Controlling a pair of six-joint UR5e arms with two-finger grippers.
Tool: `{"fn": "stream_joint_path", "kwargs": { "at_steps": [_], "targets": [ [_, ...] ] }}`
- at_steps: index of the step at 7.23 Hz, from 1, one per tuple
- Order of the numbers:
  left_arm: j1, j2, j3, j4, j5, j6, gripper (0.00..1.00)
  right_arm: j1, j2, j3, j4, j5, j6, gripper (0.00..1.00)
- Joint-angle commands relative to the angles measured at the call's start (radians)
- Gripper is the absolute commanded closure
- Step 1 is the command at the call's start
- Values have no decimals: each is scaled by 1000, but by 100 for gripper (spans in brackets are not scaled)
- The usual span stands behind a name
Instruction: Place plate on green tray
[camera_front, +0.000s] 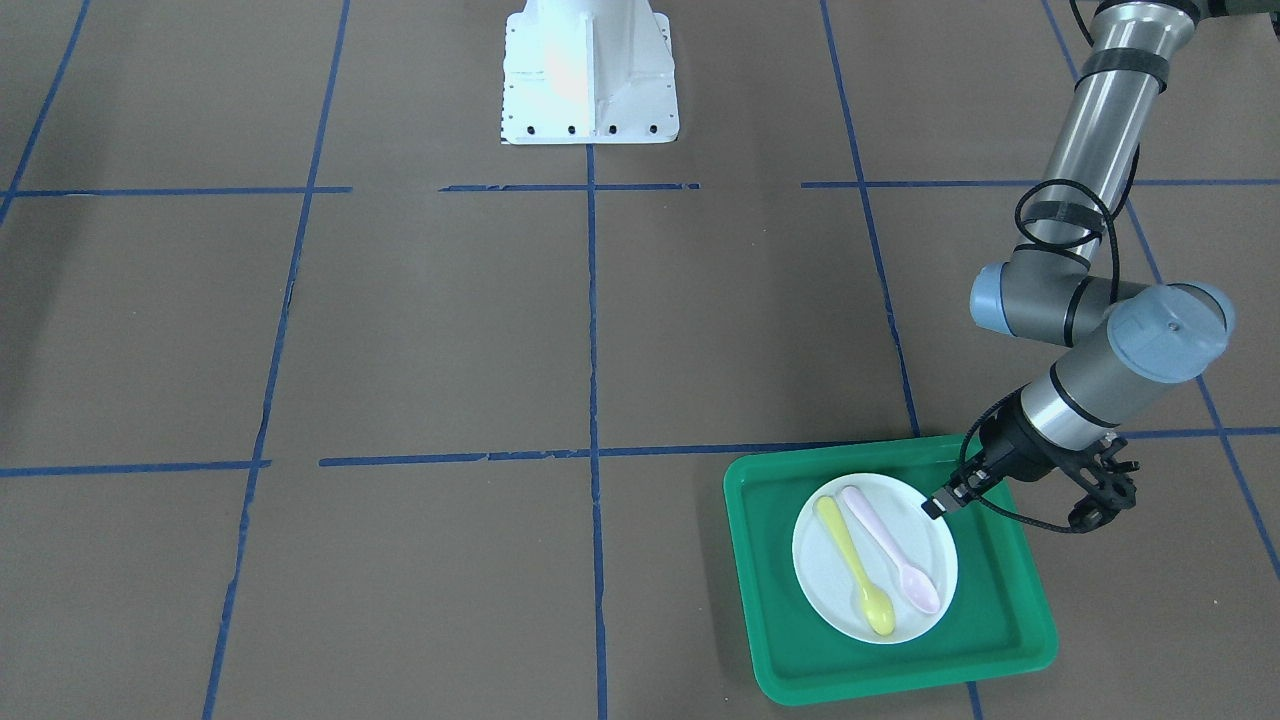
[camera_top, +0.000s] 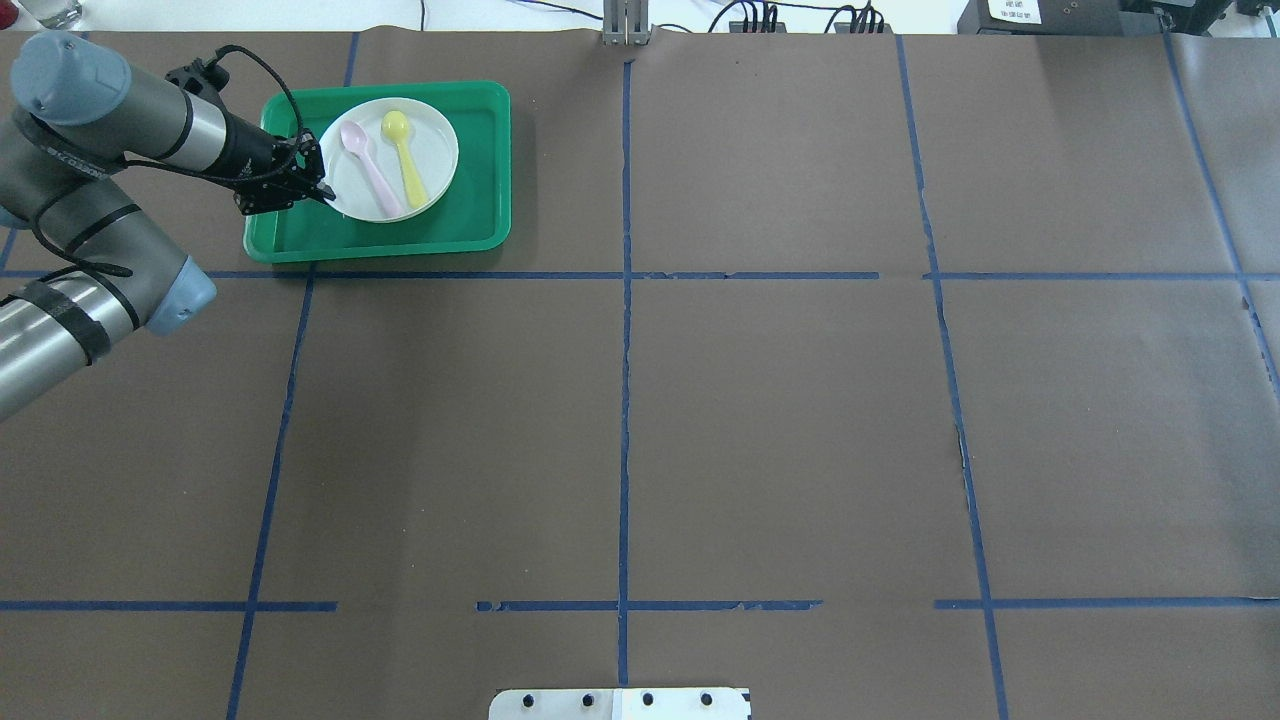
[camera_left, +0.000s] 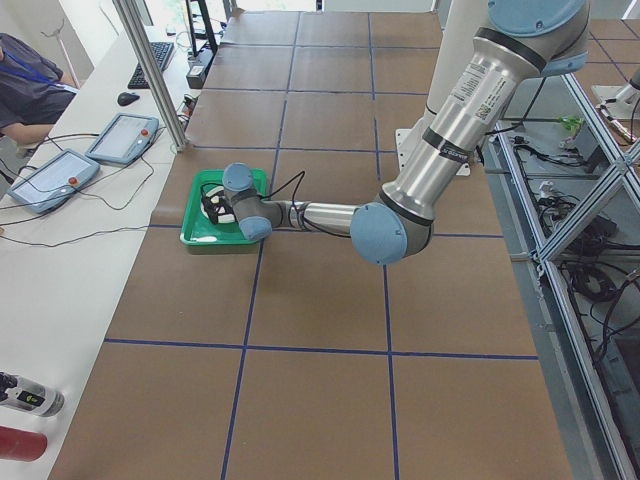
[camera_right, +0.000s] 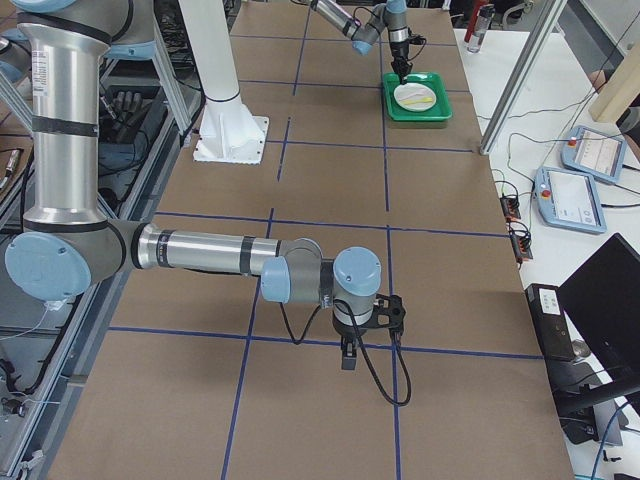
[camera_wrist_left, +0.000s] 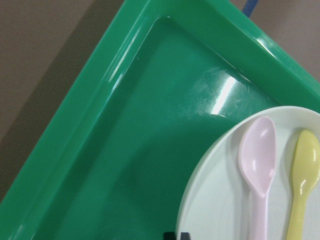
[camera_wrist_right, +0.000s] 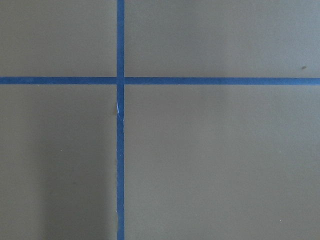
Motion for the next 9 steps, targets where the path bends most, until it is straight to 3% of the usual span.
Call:
{"fn": "stream_joint_path", "kwargs": {
  "at_steps": [1,3,5,7,9],
  "targets": [
    [-2,11,-14,-2,-2,31,0,0,0,0,0,0,0,0],
    [-22,16,-52,1,-35,39,0,0,0,1,0,0,0,0],
    [-71,86,-202,67,-136,95,0,0,0,1,0,0,0,0],
    [-103,115,-450,402,-125,369,0,0,0,1,0,0,0,0],
    [-126,192,-647,599,-38,605,0,0,0,1,0,0,0,0]
  ]
}}
